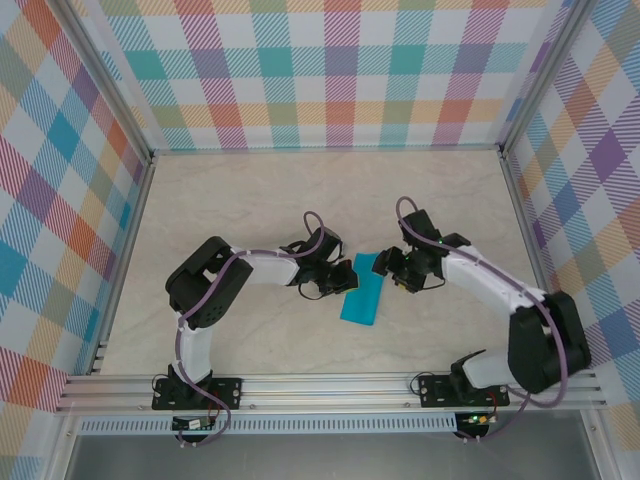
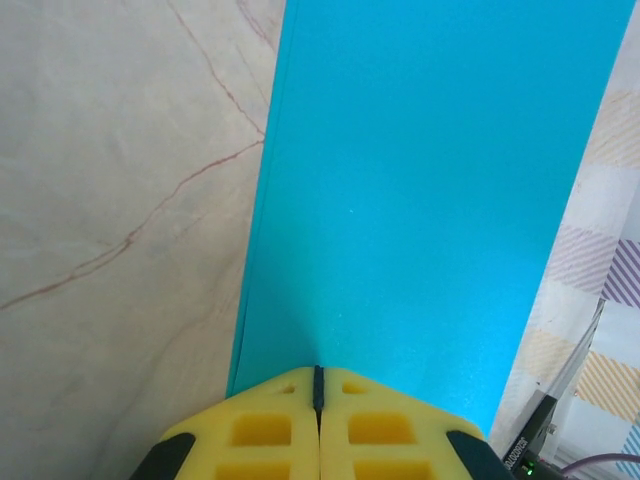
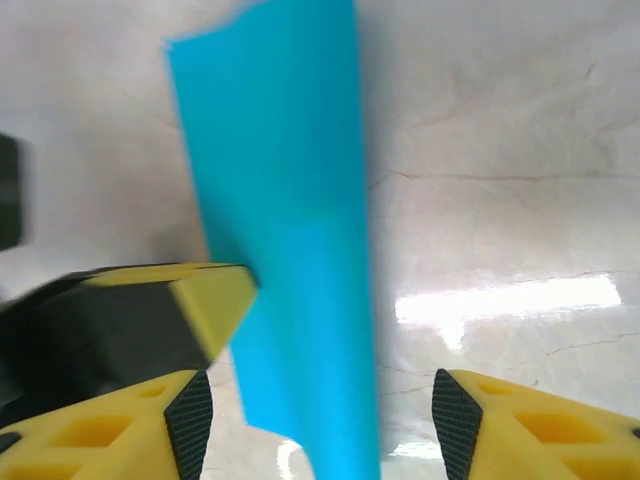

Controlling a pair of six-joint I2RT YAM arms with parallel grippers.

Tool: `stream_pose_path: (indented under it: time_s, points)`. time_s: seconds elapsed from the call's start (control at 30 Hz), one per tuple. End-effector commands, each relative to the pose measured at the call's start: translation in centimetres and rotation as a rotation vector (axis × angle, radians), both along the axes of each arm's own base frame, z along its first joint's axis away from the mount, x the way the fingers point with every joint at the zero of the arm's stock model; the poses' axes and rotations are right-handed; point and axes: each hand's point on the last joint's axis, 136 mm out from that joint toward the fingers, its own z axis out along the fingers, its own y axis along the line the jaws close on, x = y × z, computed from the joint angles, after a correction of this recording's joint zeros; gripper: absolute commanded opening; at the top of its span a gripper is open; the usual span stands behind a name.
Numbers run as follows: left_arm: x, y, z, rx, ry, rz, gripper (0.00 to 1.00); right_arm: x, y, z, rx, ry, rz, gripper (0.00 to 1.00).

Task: Fold a paper plane with a square sheet of paper (pick it up from the middle)
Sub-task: Hold the square sheet of paper at the center of the table.

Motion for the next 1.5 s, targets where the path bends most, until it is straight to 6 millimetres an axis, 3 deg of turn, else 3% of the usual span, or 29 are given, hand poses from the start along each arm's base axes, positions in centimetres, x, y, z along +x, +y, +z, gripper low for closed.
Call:
stream_pose_path:
  time_s: [0.0,0.07,0.23,0.37,0.57,0.73,0.87,1.0,1.47]
  points:
    - [-3.8,4.5,-5.9,0.241,0.143,0.009,0.02,0.7,0.1,1.6,0.021,-0.088,0.011,0.58]
    - [-3.9,4.6,-6.0,0.247,0.146,0.015,0.01,1.2,1.7,1.9,0.099,-0.101,0.048,0.48]
    - [-4.0,4.8,-6.3,0.26,0.147,0.016,0.0,1.7,4.9,0.8,0.215,-0.059,0.118,0.1]
    - [-4.0,4.6,-6.4,0.253,0.147,0.008,0.0,1.8,5.0,-0.8,0.192,-0.03,0.11,0.03]
    - [-3.9,4.4,-6.5,0.248,0.143,-0.006,0.0,1.4,3.1,-2.4,0.08,0.007,0.063,0.09]
    - [-3.9,4.4,-6.3,0.247,0.136,-0.011,0.0,1.2,-0.1,-2.2,-0.095,-0.014,0.032,0.41]
    - [-3.9,4.3,-6.2,0.242,0.128,-0.021,0.0,0.9,1.2,-3.2,-0.052,0.029,0.094,0.55]
    - [-3.8,4.1,-6.2,0.234,0.124,-0.028,0.0,1.1,2.4,-4.0,-0.001,0.051,0.128,0.58]
    - [-3.6,3.2,-5.0,0.187,0.113,-0.045,0.0,1.3,2.4,-6.9,-0.054,0.153,0.131,0.51]
